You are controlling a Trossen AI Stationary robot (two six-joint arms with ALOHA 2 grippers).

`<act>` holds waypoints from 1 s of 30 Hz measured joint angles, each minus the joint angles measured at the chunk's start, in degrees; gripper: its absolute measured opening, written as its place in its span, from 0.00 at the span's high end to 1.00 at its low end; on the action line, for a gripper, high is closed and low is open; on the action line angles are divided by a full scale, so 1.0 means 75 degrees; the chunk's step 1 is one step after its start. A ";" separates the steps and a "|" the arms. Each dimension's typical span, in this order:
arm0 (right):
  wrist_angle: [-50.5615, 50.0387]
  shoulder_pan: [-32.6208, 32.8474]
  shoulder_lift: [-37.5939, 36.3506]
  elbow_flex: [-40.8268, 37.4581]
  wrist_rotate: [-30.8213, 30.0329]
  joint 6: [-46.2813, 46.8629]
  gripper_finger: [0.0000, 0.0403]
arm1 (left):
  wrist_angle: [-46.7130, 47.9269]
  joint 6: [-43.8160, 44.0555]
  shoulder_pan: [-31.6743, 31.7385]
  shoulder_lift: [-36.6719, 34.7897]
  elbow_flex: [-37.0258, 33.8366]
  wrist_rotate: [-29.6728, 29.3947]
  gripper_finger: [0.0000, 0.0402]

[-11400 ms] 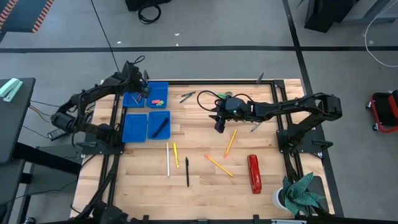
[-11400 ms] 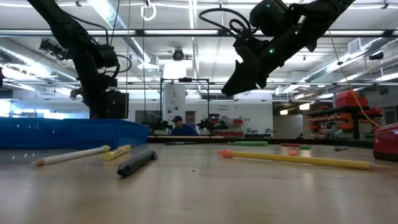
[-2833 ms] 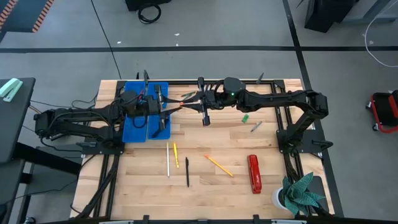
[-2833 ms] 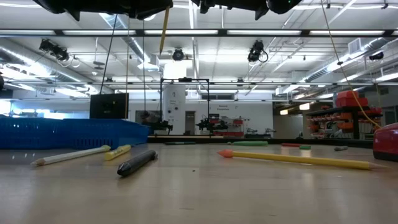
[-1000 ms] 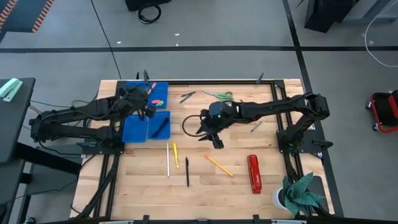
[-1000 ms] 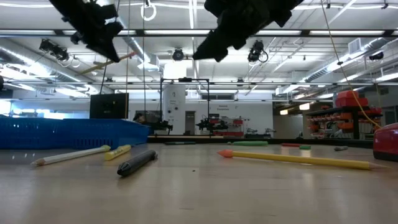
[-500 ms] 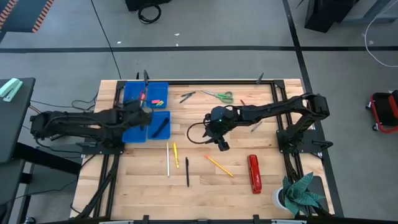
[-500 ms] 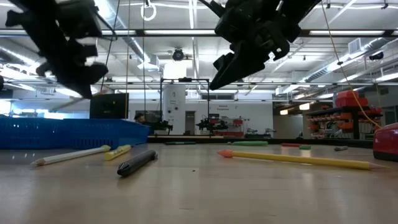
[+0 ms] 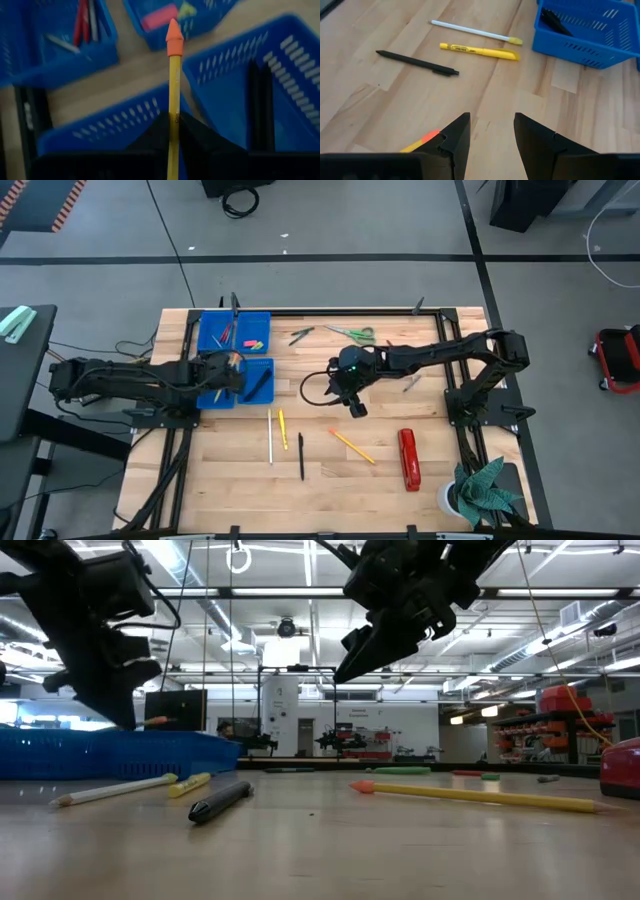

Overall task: Sort crayons/erasers/pens/pencils in bins
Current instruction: Put the right yellow pencil into the bottom left blue bin, then put the yellow pencil into the bottom left blue bin

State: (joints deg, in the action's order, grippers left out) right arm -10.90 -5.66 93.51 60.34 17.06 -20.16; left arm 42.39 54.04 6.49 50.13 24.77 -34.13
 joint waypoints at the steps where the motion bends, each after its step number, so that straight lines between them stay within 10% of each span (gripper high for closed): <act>1: 0.0000 -0.0013 0.0000 0.0000 -0.0038 -0.0080 0.61 | 0.0058 0.0106 -0.0001 0.0000 0.0000 0.0094 0.91; 22: 0.0044 -0.0031 0.0000 0.0000 -0.0128 0.0238 0.61 | 0.0678 -0.0781 0.0002 0.0000 0.0712 0.0069 0.70; 30: -0.0223 -0.0031 0.0000 0.0000 -0.1226 0.1047 0.61 | -0.0469 -0.3066 -0.0250 0.0000 0.1859 -0.0671 0.74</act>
State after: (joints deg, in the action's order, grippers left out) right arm -12.57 -5.90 93.51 60.34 7.87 -12.30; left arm 38.88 31.04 4.61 50.13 38.72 -39.16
